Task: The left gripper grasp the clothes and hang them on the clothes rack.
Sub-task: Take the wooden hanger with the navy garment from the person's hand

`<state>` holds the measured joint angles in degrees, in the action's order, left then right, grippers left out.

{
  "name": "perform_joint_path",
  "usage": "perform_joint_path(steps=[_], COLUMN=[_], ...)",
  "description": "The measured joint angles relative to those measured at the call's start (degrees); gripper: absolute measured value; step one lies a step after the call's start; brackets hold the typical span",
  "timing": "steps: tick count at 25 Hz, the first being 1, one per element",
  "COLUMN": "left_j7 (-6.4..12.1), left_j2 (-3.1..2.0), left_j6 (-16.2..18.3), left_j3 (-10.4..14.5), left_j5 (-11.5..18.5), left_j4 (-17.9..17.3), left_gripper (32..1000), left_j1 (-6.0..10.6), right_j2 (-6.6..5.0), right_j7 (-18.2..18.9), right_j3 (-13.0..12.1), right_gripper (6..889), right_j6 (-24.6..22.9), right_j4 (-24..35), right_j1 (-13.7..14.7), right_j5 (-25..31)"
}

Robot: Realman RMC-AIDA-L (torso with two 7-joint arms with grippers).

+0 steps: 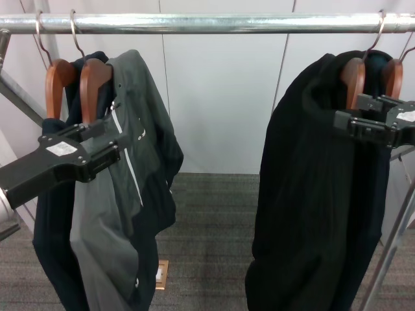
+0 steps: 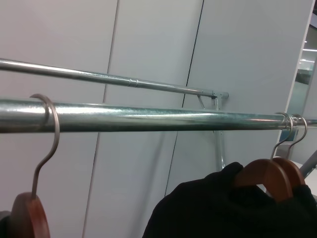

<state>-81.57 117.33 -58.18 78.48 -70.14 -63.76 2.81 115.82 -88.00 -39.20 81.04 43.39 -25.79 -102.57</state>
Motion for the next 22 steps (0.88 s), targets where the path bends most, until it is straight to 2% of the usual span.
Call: perform_joint_path(steps=[22], left_j7=[0.00], left_j2=[0.00], left_j6=[0.0], left_j3=[0.0], left_j5=[0.0], left_j4=[0.0], left_gripper=[608], left_j1=[-0.10], right_j2=[0.02], right_j7=[0.0], right_j3=[0.0], right_gripper=[818], right_j6=[0.0], right_j4=[-0.1], right_j1=[0.0], right_j5=[0.0])
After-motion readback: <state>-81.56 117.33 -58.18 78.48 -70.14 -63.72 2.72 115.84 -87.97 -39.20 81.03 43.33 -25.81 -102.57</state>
